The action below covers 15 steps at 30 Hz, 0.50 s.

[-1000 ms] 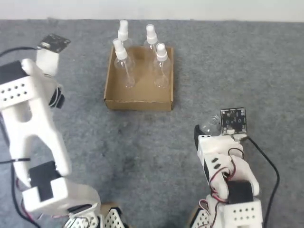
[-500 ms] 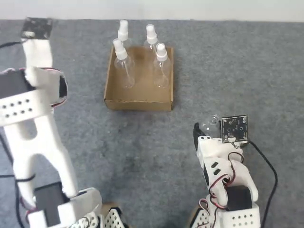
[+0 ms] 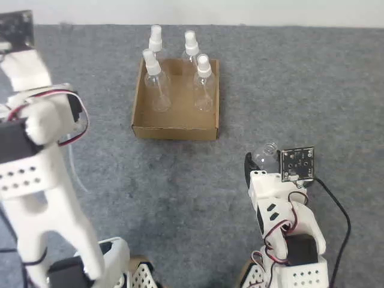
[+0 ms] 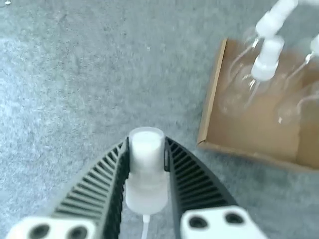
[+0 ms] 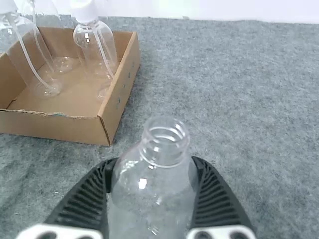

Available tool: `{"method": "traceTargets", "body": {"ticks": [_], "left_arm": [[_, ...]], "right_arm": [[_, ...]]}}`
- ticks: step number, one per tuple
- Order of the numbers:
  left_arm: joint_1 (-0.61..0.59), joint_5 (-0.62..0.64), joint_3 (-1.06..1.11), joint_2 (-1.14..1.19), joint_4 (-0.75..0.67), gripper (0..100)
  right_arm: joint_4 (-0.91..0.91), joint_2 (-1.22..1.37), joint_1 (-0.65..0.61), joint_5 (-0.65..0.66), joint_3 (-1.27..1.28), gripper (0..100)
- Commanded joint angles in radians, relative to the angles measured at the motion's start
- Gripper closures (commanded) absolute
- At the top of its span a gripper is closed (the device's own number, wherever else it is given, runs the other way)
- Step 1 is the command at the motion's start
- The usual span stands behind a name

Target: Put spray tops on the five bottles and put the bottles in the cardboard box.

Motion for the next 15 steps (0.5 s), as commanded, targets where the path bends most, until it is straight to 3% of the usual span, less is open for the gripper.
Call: {"method": "traceTargets", "body": {"ticks": [1, 8, 15], "left_arm": [[0.005, 0.092, -0.004, -0.066, -0.034, 99], [0.052, 0.157, -0.004, -0.124, -0.054, 99], [0.184, 0.258, -0.004, -0.210, -0.057, 99]], "right_arm": [[-0.025, -0.015, -0.005, -0.008, -0.011, 99.1], [-0.022, -0.015, -0.005, -0.008, -0.009, 99.1], [-0.021, -0.015, -0.015, -0.006, -0.009, 99.1]]}}
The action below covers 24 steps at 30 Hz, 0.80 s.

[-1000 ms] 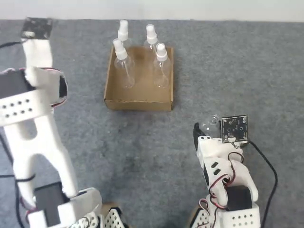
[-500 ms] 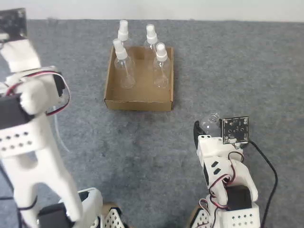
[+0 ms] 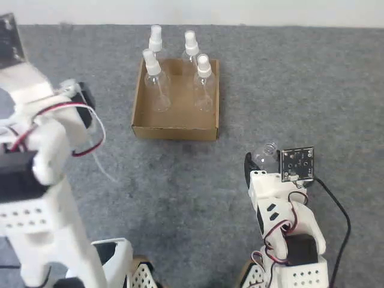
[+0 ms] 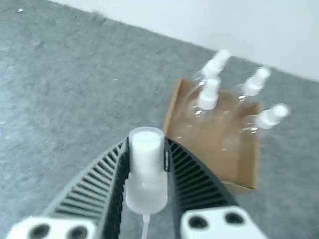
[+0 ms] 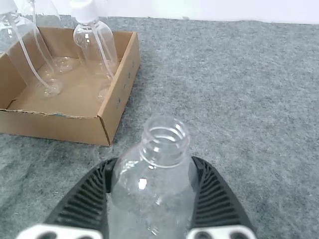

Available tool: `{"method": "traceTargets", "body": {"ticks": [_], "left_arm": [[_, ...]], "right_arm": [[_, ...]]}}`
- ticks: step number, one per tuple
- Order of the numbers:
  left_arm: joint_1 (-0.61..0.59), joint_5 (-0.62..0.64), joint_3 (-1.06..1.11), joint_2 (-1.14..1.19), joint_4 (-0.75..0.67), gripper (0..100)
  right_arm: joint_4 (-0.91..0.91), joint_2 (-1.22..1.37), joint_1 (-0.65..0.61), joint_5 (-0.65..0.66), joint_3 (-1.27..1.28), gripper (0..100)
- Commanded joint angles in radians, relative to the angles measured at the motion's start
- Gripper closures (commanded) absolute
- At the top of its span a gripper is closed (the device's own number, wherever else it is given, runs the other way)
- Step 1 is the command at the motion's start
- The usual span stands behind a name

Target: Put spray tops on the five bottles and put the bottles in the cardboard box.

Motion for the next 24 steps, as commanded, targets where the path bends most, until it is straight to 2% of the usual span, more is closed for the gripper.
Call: {"method": "traceTargets", "body": {"ticks": [1, 9, 20, 24], "left_arm": [[0.075, 0.068, -0.004, -0.066, -0.040, 99], [0.178, 0.123, 0.113, -0.164, -0.157, 99], [0.368, 0.158, 0.564, -0.431, -0.597, 99], [0.430, 0.158, 0.668, -0.499, -0.706, 99]], "right_arm": [[-0.021, -0.015, -0.030, -0.006, -0.009, 99.1], [-0.061, -0.015, -0.134, -0.003, 0.028, 99.1], [-0.062, -0.015, -0.280, -0.003, 0.028, 99.1], [-0.062, -0.015, -0.334, 0.028, 0.028, 99.1]]}}
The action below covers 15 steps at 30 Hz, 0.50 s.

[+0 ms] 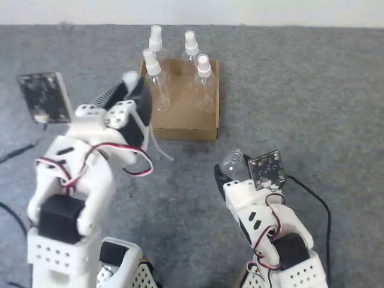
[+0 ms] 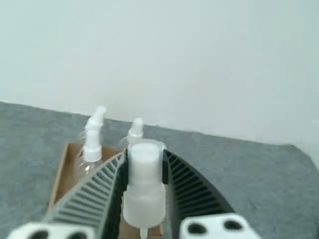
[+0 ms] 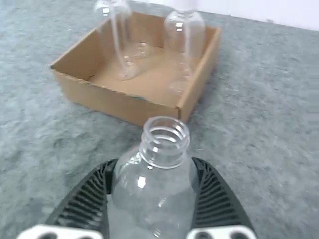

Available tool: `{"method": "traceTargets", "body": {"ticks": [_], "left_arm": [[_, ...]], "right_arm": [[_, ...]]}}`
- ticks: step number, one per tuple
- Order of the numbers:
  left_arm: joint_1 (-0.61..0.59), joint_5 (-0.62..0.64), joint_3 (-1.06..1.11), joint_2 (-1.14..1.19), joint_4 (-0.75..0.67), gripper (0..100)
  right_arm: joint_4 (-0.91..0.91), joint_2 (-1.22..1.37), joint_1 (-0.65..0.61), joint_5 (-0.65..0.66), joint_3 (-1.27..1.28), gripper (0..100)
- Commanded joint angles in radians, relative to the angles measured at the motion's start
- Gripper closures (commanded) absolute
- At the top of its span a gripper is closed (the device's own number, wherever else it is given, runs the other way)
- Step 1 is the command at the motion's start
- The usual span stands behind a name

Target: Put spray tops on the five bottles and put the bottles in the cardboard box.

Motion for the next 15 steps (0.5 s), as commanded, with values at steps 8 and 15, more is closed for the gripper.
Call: {"method": "traceTargets", "body": {"ticks": [8, 15], "left_arm": [[0.155, 0.009, 0.099, -0.132, -0.153, 99], [0.198, 0.017, 0.099, -0.132, -0.158, 99]], "right_arm": [[-0.027, -0.016, -0.061, 0.161, -0.015, 99.1], [-0.030, -0.016, -0.094, 0.281, 0.028, 99.1]]}}
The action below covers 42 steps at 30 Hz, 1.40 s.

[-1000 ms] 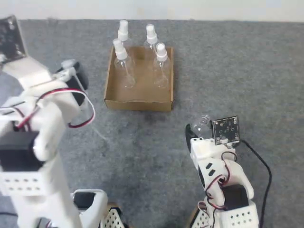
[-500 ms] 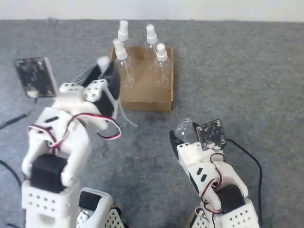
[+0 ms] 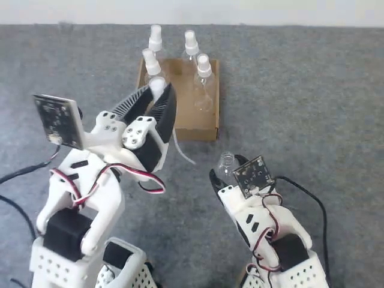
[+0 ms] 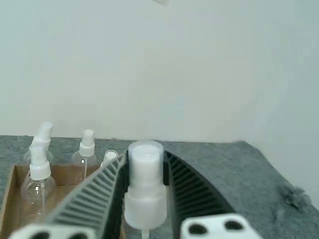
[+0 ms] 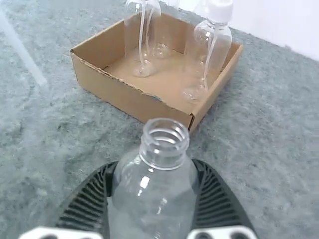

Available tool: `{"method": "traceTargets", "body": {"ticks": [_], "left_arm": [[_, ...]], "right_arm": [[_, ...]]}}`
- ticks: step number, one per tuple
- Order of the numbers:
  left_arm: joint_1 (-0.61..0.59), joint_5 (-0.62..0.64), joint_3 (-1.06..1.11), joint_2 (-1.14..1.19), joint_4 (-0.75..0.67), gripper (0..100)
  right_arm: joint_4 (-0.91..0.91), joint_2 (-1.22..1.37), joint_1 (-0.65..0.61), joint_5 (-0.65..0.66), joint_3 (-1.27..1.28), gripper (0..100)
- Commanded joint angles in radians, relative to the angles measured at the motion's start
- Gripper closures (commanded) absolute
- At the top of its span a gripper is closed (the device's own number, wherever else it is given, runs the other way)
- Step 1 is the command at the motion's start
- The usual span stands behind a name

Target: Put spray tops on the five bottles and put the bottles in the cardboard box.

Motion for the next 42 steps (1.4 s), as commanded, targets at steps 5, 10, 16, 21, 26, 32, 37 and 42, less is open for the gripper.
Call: {"method": "traceTargets", "body": {"ticks": [5, 10, 16, 21, 26, 32, 37, 42], "left_arm": [[0.025, 0.057, -0.004, -0.017, -0.038, 99], [0.025, 0.058, 0.076, -0.018, -0.133, 99], [0.055, 0.058, 0.188, -0.018, -0.247, 99], [0.103, 0.055, 0.214, -0.018, -0.258, 99], [0.100, 0.055, 0.216, -0.017, -0.255, 99], [0.100, 0.054, 0.289, -0.017, -0.327, 99], [0.104, 0.054, 0.340, -0.017, -0.364, 99], [0.101, 0.054, 0.344, -0.018, -0.364, 99]], "right_arm": [[-0.070, -0.016, -0.087, 0.192, 0.068, 99.1], [-0.068, -0.016, -0.088, 0.199, 0.068, 99.1], [-0.068, -0.016, -0.090, 0.199, 0.068, 99.1], [-0.068, -0.016, -0.090, 0.199, 0.068, 99.1], [-0.068, -0.016, -0.090, 0.199, 0.066, 99.1], [-0.068, -0.016, -0.090, 0.199, 0.066, 99.1], [-0.068, -0.016, -0.090, 0.199, 0.066, 99.1], [-0.068, -0.016, -0.090, 0.199, 0.066, 99.1]]}}
